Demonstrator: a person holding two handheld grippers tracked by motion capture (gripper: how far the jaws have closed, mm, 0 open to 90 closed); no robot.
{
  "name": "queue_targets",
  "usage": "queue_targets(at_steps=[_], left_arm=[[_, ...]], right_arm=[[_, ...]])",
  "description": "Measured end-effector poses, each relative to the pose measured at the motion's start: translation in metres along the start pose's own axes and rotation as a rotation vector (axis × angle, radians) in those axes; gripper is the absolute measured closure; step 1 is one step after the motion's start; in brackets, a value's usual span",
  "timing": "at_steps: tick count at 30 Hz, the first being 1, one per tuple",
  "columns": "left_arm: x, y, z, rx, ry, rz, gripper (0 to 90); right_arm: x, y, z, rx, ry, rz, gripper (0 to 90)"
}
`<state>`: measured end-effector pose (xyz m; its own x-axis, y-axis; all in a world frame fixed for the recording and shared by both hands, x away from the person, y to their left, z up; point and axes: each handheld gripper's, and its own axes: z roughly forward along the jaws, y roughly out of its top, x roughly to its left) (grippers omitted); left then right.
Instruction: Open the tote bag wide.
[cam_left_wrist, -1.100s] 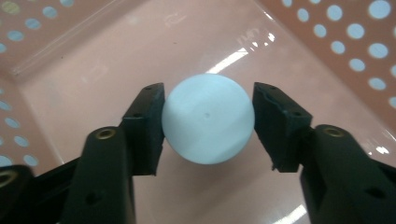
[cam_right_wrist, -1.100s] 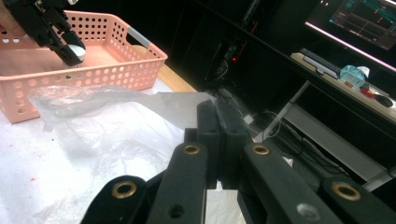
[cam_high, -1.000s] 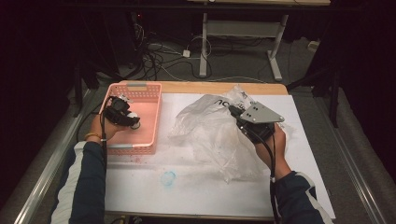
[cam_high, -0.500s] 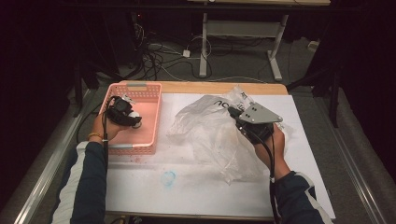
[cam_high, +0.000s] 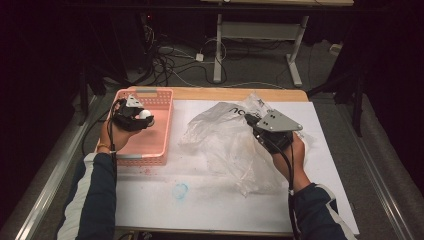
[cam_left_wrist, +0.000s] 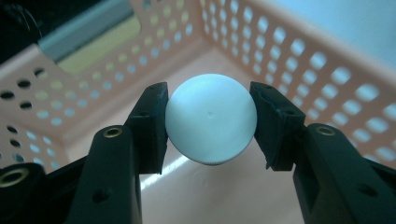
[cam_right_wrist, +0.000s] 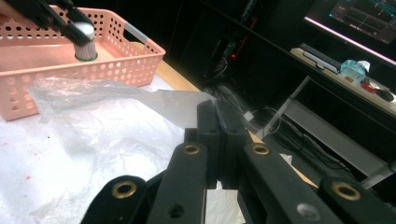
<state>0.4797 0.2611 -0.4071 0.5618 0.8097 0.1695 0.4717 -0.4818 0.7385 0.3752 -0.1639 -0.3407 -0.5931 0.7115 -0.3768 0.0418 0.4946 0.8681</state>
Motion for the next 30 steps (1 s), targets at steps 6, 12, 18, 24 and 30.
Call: queue_targets(at_steps=[6,12,18,24,30], left_arm=[[-0.023,0.013,-0.015,-0.114,-0.038,0.033,48.5],[-0.051,0.030,-0.022,-0.190,-0.104,0.078,48.5],[-0.086,0.049,-0.035,-0.293,-0.156,0.138,48.4],[-0.130,0.063,-0.055,-0.388,-0.218,0.238,48.4],[-0.170,0.070,-0.065,-0.421,-0.308,0.333,48.4]], right_arm=[[-0.005,-0.003,0.001,0.001,-0.031,0.010,90.0],[-0.011,-0.007,0.004,0.017,-0.051,0.030,90.0],[-0.021,-0.013,0.008,0.024,-0.089,0.038,90.0],[-0.027,-0.007,0.008,0.003,-0.120,0.041,90.0],[-0.035,-0.002,0.004,-0.024,-0.153,0.057,90.0]])
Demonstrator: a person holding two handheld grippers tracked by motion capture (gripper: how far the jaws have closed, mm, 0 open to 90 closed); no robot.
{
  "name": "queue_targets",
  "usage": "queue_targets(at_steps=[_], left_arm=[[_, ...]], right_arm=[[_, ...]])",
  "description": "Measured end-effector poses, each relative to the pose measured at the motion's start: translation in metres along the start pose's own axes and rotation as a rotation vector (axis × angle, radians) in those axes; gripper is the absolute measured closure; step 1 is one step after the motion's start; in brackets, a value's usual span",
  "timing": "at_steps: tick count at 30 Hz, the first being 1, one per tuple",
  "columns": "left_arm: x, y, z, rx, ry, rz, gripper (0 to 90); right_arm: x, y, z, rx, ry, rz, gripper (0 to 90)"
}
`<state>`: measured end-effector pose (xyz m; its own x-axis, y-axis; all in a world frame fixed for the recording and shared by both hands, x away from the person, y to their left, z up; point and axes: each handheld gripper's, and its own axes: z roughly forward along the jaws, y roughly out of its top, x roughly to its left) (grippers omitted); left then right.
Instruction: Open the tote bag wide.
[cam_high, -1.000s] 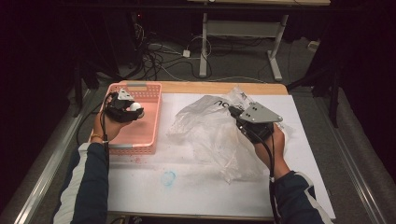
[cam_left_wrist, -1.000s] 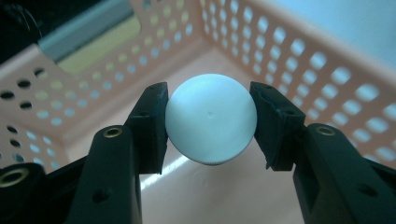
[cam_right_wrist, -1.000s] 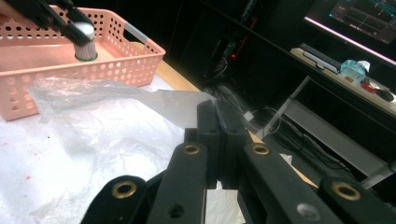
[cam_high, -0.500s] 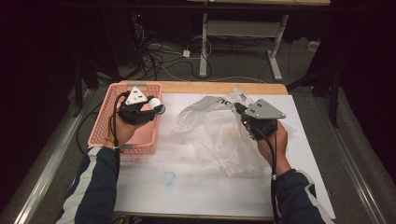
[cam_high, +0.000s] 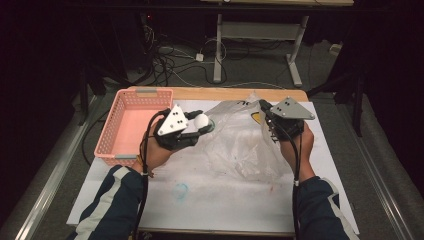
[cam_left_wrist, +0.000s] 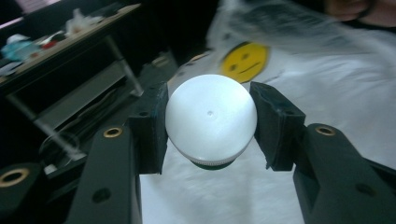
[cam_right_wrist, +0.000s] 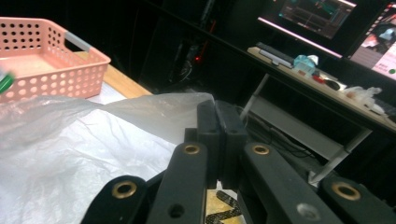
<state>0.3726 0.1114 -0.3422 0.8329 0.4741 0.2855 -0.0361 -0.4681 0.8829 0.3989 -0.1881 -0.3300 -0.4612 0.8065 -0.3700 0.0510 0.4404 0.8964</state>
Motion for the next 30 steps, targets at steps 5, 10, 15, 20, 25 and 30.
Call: queue_targets(at_steps=[5,10,15,20,25,30], left_arm=[[-0.027,0.003,0.028,0.047,-0.064,0.061,48.4],[-0.037,-0.009,0.067,0.114,-0.089,0.042,48.3],[-0.046,-0.023,0.103,0.167,-0.074,0.040,48.3],[-0.051,-0.032,0.129,0.198,-0.055,0.048,48.2],[-0.047,-0.037,0.150,0.228,-0.013,0.002,48.1],[-0.048,-0.041,0.155,0.242,-0.007,-0.025,44.4]], right_arm=[[0.002,0.001,-0.001,0.000,0.011,-0.004,90.0],[0.007,0.002,-0.005,-0.008,0.075,0.018,90.0],[0.014,0.001,-0.012,-0.004,0.151,0.022,90.0],[0.020,0.000,-0.015,0.002,0.183,0.010,90.0],[0.022,-0.002,-0.013,0.011,0.199,0.011,90.0],[0.023,-0.005,-0.010,0.028,0.206,0.009,90.0]])
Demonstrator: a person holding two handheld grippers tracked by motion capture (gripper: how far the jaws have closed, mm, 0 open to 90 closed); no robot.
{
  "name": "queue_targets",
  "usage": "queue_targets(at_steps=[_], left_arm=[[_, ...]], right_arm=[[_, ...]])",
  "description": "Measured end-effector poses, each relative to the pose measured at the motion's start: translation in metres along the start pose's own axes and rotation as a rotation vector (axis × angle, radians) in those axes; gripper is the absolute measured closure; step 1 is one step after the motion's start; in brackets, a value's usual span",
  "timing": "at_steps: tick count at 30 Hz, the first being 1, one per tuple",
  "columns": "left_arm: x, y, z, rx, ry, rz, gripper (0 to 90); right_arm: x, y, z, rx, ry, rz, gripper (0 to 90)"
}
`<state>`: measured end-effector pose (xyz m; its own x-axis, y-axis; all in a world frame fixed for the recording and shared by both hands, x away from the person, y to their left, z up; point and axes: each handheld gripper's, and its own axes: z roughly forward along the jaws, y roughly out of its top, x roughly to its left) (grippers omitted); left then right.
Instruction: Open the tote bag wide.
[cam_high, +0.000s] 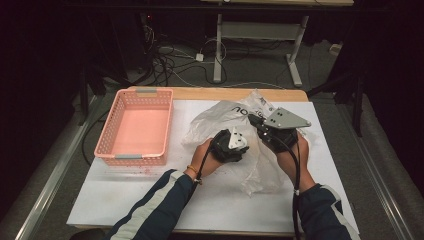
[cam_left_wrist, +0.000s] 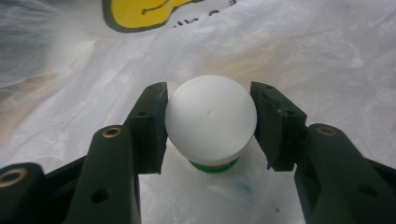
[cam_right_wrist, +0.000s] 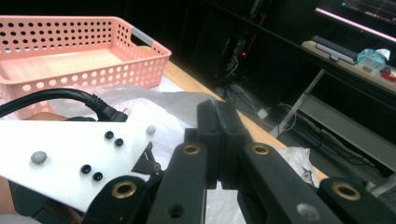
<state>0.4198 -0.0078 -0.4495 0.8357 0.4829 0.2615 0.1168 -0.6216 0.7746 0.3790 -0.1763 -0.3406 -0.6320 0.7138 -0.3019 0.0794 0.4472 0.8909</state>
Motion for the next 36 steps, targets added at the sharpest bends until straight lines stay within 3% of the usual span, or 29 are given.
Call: queue_targets(at_steps=[1,5,9,14,17,21,25,28,32,36], left_arm=[[0.001,0.000,-0.002,-0.005,-0.018,0.001,39.5],[-0.001,0.002,-0.014,-0.036,-0.032,0.012,37.9],[-0.010,0.005,-0.034,-0.056,-0.040,0.072,36.6],[-0.021,0.005,-0.073,-0.095,-0.051,0.155,35.1],[-0.021,-0.001,-0.102,-0.125,-0.039,0.173,34.4],[-0.008,-0.016,-0.134,-0.153,0.055,0.142,26.3],[0.015,-0.032,-0.146,-0.126,0.128,0.061,22.9],[0.027,-0.042,-0.143,-0.080,0.107,0.014,22.9],[0.034,-0.049,-0.130,-0.019,0.079,-0.031,22.9],[0.035,-0.052,-0.119,0.037,0.067,-0.040,23.6]], right_arm=[[0.000,-0.001,0.001,0.002,0.002,-0.001,90.0],[0.001,-0.002,0.003,0.014,0.005,-0.006,90.0],[0.002,-0.003,0.004,0.021,0.006,-0.007,90.0],[0.003,-0.006,0.004,0.036,0.011,-0.010,90.0],[0.002,-0.008,0.003,0.046,0.013,-0.009,90.0],[0.001,-0.013,0.001,0.064,0.015,-0.006,90.0],[-0.001,-0.017,-0.003,0.077,0.014,-0.002,90.0],[-0.004,-0.020,-0.007,0.086,0.010,0.005,90.0],[-0.008,-0.026,-0.010,0.102,0.003,0.012,90.0],[-0.012,-0.031,-0.011,0.111,0.003,0.020,90.0]])
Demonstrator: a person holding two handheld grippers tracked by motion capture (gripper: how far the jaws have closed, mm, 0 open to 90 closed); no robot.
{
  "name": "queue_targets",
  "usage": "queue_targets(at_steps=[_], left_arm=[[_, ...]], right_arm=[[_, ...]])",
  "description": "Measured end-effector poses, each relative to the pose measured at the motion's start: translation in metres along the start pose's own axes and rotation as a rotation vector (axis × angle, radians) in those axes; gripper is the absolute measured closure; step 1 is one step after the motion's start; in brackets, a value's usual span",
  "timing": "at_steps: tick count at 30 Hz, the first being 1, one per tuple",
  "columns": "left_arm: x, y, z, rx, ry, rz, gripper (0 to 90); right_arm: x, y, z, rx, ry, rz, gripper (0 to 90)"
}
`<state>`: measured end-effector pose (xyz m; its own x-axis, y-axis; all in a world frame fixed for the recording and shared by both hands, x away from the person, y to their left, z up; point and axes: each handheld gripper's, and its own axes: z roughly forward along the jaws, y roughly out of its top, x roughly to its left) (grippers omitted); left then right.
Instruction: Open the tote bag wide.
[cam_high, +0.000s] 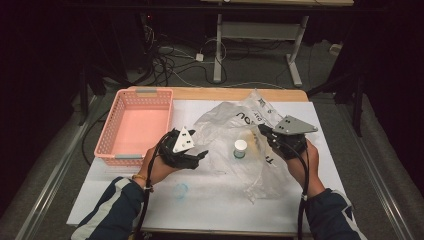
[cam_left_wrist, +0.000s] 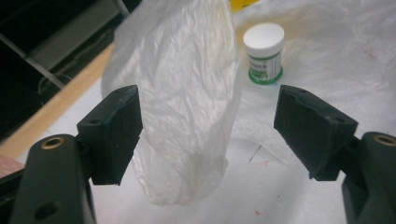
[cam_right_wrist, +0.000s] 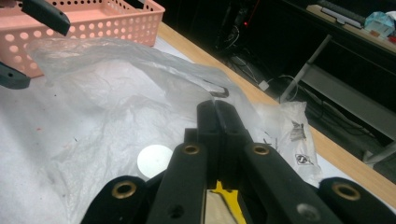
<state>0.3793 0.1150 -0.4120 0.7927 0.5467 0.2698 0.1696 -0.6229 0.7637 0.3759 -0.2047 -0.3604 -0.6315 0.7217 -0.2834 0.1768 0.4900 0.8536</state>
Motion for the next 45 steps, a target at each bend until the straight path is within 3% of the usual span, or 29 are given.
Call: queue_targets(at_steps=[3,5,7,9,10,16,22,25,30,34,37,40,45], left_arm=[[0.000,-0.002,0.007,0.039,0.004,0.011,28.8],[0.001,-0.003,0.010,0.064,0.005,0.008,42.1],[0.002,-0.005,0.012,0.079,0.029,0.003,45.9],[0.006,-0.007,0.011,0.084,0.030,-0.009,58.5],[0.008,-0.008,0.011,0.090,0.036,-0.020,58.6],[0.010,-0.010,0.011,0.101,-0.019,-0.013,83.8],[0.007,-0.009,0.010,0.098,-0.038,0.010,85.4],[0.007,-0.009,0.011,0.098,-0.038,0.012,85.4],[0.006,-0.011,0.011,0.100,-0.041,0.018,85.4],[0.004,-0.010,0.012,0.100,-0.038,0.025,85.5],[0.004,-0.010,0.012,0.095,-0.046,0.028,85.5],[0.003,-0.010,0.012,0.097,-0.046,0.034,85.9],[0.004,-0.010,0.011,0.090,-0.035,0.030,85.9]], right_arm=[[-0.002,-0.002,0.000,0.003,-0.001,0.009,90.0],[-0.003,-0.003,0.001,0.005,0.000,0.011,90.0],[-0.004,-0.003,0.001,0.005,-0.005,0.016,90.0],[-0.005,-0.004,0.000,0.005,-0.009,0.020,90.0],[-0.005,-0.004,0.000,0.004,-0.009,0.018,90.0],[-0.006,-0.005,0.001,0.002,-0.005,0.021,90.0],[0.004,-0.006,-0.004,-0.005,0.013,0.024,69.4],[0.013,-0.007,-0.013,-0.015,-0.001,0.016,56.8],[0.027,-0.013,-0.032,-0.056,0.051,0.046,40.6],[0.045,-0.022,-0.048,-0.048,0.113,0.068,30.8],[0.061,-0.031,-0.055,-0.015,0.176,0.051,30.2],[0.075,-0.044,-0.057,0.052,0.238,0.046,27.6],[0.087,-0.069,-0.046,0.178,0.228,-0.039,19.8]])
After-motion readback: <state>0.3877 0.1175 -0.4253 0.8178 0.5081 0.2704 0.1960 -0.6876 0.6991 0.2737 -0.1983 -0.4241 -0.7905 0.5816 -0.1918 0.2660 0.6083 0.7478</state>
